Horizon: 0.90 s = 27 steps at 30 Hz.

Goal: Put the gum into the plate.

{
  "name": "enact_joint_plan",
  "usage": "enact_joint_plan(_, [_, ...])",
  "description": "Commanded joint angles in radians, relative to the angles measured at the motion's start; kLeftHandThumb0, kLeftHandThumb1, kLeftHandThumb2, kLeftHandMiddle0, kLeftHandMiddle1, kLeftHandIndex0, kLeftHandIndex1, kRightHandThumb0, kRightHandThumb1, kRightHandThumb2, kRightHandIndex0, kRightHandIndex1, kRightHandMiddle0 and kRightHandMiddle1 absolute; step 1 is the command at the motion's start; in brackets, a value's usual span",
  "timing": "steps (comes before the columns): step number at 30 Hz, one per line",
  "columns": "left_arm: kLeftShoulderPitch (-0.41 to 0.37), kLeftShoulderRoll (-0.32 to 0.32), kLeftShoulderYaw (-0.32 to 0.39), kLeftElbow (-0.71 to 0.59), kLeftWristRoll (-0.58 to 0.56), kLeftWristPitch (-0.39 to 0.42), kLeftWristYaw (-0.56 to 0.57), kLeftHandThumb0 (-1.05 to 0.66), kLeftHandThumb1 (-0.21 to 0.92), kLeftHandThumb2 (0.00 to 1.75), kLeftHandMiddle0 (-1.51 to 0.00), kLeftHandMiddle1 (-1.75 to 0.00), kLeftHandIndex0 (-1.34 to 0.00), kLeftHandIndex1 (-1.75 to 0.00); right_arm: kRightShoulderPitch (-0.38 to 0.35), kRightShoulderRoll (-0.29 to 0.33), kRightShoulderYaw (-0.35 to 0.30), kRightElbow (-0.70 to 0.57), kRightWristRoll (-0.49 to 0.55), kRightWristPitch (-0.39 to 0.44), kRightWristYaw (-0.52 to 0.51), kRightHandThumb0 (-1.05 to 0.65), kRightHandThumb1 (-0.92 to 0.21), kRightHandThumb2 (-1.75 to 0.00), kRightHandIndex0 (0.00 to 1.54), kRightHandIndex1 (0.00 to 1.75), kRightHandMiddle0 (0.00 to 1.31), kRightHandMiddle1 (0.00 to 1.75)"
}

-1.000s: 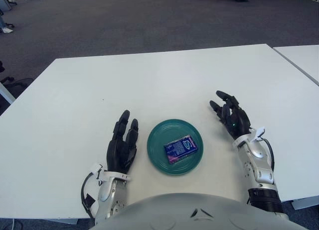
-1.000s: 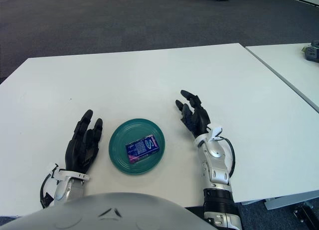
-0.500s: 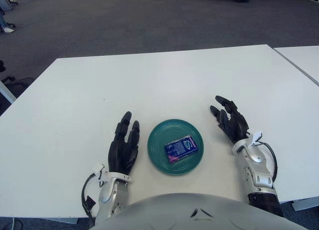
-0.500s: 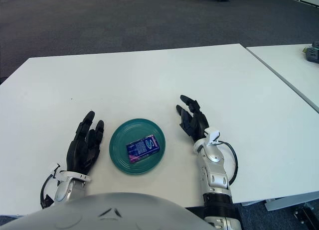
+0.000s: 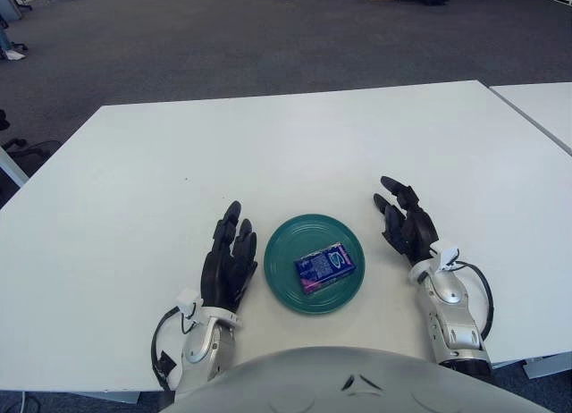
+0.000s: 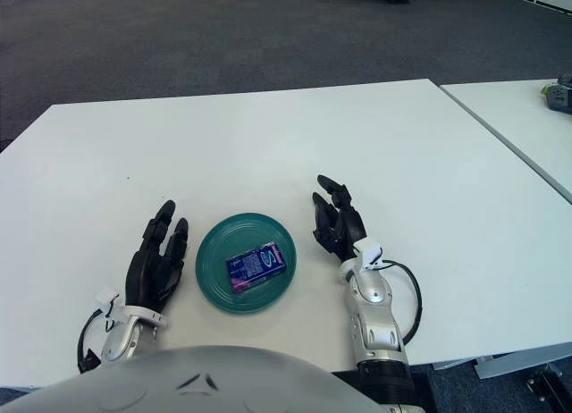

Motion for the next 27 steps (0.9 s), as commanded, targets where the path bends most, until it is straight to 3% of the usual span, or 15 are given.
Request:
enact_joint_plan(1, [0.029,-0.019,-0.014,-0.012,0.023,0.0,0.03,-0.93,0.92,0.38,0.0,0.0,0.0,-0.16,0.039,0.023,0.027,0.061,-0.052,0.05,-0.051,-0.88,-0.92,-0.86,0.25,0.0,0.0,0.46])
enact_joint_plan(9, [0.035,-0.006,-0.034,-0.024,0.068,-0.007,0.062,-0.99,0.92,0.49,0.0,0.0,0.0,-0.1,0.063,0.048,0.052,0.064,-0.11,0.056,-0.127,-0.89,-0.92,-0.89,0.13,0.0,0.0,0.33])
enact_joint_plan(27, [0.058,-0.02,-0.103,-0.09,0.196,0.031,0.223,-1.05,0.92,0.71,0.0,0.0,0.0,0.0,0.091,0.052,0.074,0.099,-0.175,-0.063,-0.22,-0.84,-0.92,-0.99,0.02,0.0,0.0,0.19])
